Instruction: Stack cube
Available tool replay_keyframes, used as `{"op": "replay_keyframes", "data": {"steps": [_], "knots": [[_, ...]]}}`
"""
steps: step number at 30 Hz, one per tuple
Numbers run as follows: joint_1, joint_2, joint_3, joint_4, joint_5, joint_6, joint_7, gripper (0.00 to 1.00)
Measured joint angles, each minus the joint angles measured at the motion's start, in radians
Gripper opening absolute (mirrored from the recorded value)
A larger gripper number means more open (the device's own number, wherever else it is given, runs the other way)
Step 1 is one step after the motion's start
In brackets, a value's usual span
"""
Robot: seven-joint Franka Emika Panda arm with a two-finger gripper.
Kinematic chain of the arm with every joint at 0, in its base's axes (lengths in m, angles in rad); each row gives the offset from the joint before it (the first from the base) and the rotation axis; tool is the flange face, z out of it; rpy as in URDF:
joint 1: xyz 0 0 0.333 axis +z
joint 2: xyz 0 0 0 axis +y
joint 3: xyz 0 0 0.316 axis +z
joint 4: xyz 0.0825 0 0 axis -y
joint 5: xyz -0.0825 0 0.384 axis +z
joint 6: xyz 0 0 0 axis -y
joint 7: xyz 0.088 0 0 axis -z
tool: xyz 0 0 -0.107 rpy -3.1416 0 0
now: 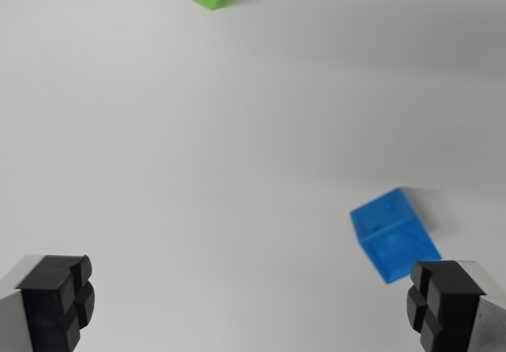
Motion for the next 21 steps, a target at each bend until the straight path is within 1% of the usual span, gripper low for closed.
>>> {"op": "replay_keyframes", "data": {"steps": [10, 21], "knots": [[-0.009, -0.018, -0.01, -0.063, -0.004, 0.053, -0.073, 1.0], [-0.023, -0.038, -0.023, -0.148, -0.011, 0.128, -0.179, 1.0]]}}
